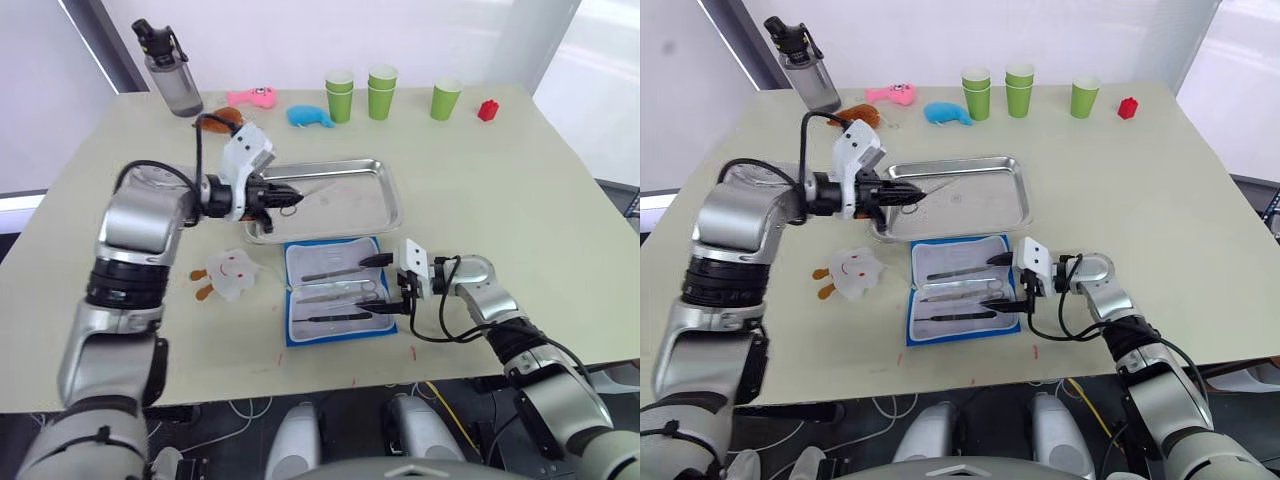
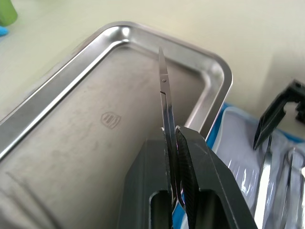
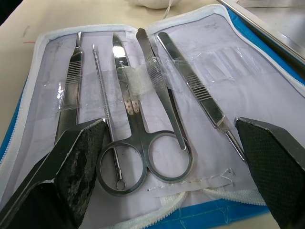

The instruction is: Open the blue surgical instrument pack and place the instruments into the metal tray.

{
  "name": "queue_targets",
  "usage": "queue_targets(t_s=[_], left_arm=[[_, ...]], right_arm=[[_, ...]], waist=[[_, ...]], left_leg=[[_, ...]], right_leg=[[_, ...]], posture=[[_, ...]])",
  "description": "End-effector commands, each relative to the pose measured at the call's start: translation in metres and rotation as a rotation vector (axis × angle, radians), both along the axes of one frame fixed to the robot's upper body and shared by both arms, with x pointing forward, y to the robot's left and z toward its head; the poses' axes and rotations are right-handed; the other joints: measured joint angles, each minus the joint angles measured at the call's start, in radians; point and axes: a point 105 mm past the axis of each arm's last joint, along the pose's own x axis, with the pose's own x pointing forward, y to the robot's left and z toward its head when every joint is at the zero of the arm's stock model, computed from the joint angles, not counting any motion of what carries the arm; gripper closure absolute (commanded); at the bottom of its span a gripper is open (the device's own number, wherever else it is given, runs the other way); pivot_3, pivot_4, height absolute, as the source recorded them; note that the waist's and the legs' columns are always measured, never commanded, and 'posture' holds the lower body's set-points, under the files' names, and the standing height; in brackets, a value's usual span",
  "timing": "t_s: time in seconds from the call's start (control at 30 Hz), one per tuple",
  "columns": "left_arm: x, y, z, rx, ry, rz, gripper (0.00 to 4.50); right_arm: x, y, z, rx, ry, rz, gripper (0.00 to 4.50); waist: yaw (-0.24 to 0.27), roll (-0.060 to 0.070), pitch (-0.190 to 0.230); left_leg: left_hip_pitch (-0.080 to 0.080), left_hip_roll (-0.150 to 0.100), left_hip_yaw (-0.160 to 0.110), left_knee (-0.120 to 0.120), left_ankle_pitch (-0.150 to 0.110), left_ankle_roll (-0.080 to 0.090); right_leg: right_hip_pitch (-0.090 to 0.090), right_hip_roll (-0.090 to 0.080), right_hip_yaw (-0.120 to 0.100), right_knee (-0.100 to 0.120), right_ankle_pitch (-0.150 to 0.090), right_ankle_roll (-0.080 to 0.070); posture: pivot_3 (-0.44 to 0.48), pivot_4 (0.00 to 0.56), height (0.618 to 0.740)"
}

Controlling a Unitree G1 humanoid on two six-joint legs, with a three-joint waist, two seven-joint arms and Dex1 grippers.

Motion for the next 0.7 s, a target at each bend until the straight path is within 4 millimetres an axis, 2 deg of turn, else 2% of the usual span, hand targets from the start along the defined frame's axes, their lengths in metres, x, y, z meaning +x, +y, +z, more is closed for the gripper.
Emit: queue_targets(t_s=[0.03,0.17,0.43,0.7], left_arm=[[0.007,0.003,0.017,-0.04,-0.088,0.129,4.37],[0.016,0.008,0.012,-0.078,-0.113,0.286,4.37],[0.024,0.029,-0.016,-0.088,-0.138,0.578,4.37],[0.029,0.031,-0.039,-0.105,-0.108,0.653,4.37]], right_arm=[[-0.017,-0.01,-0.047,-0.145,0.138,-0.012,0.0],[-0.018,-0.008,-0.048,-0.149,0.137,-0.003,0.0],[-0.021,-0.004,-0.049,-0.152,0.137,0.025,0.0],[-0.025,0.0,-0.051,-0.145,0.128,0.033,0.0]], waist=[[0.0,0.0,0.0],[-0.001,0.0,0.0],[-0.005,0.0,0.0],[-0.008,0.0,0.0]], left_leg=[[0.0,0.0,0.0,0.0,0.0,0.0],[0.0,0.0,0.0,0.0,0.0,0.0],[0.0,0.0,-0.001,-0.001,0.0,-0.001],[0.0,0.0,-0.001,-0.001,0.0,-0.001]], right_leg=[[0.0,0.0,0.0,0.0,0.0,-0.001],[0.0,0.0,0.0,0.0,0.001,-0.001],[0.0,-0.002,-0.001,0.0,0.001,-0.001],[0.0,-0.005,-0.001,0.0,0.002,-0.002]], posture=[[0.0,0.15,0.734],[0.0,0.15,0.734],[0.0,0.15,0.734],[0.0,0.15,0.734]])
